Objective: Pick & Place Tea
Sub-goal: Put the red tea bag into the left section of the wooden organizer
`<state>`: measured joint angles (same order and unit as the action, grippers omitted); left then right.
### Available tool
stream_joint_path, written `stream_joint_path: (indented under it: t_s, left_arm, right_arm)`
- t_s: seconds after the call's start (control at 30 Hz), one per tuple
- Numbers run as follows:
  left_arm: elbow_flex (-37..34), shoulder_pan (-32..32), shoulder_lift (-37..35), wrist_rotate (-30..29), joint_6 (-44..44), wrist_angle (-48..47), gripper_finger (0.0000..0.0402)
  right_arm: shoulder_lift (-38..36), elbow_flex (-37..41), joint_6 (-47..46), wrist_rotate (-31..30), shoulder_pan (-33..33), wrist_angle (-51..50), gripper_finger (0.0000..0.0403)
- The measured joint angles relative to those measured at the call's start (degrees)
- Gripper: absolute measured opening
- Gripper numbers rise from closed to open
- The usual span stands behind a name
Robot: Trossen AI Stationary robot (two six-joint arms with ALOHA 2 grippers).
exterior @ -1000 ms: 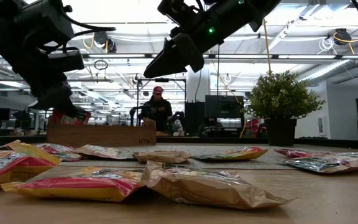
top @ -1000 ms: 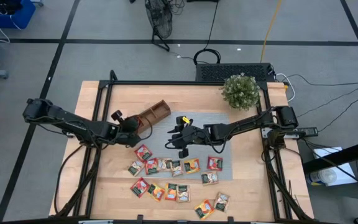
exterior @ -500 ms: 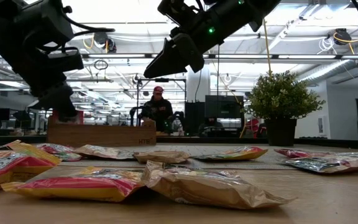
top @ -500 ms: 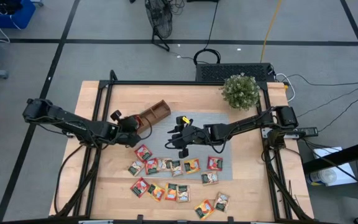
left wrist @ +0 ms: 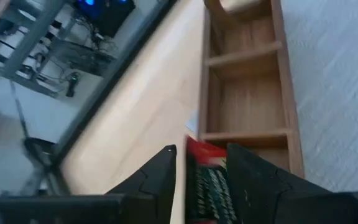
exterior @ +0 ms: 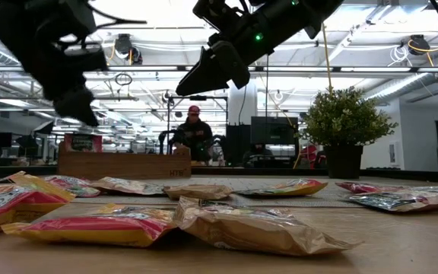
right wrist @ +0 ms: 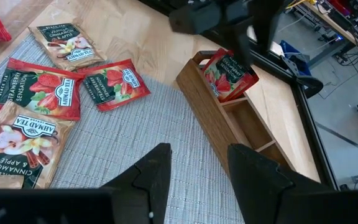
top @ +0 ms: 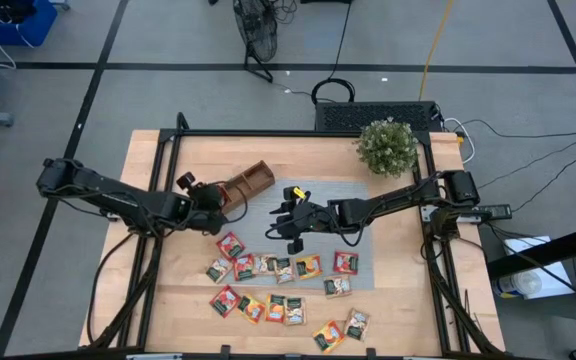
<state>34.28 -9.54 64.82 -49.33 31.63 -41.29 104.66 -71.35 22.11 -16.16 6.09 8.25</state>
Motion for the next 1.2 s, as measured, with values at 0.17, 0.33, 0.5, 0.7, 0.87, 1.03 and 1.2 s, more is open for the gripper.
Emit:
stream_joint_path:
  t_s: [0.17,0.33,0.5,0.7,0.87,1.03,1.2]
  left_arm:
    - [5.2,0.0,0.0,-0.3,-1.0,-2.4,0.0145]
    - [9.9,-0.3,0.0,-0.3,-1.3,-2.1,0.0145]
    - [14.0,-1.4,0.0,-0.4,-1.4,-1.9,0.0145]
    - [15.1,-3.9,-0.8,0.0,-2.4,-0.5,0.0145]
    - [15.0,-7.4,-2.0,1.5,-4.6,5.9,0.0145]
    - [15.0,-12.7,-6.5,-1.8,-11.1,11.5,0.0145]
    - [12.9,-17.3,-11.0,-3.8,-12.0,14.3,0.0145]
  right_arm:
    - [0.0,0.0,0.0,0.0,0.0,0.0,0.0144]
    - [0.0,0.0,-1.4,0.1,-0.6,-0.4,0.0145]
    - [0.1,0.0,-1.9,0.1,-0.8,-0.4,0.0142]
    - [0.1,0.0,-1.8,0.1,-0.7,-2.0,0.0142]
    - [-1.1,0.0,-2.9,3.8,0.1,-4.5,0.0142]
    - [-2.7,0.0,-5.6,13.7,1.2,-10.5,0.0141]
    - [-4.2,0.0,-9.1,18.2,2.7,-22.4,0.0141]
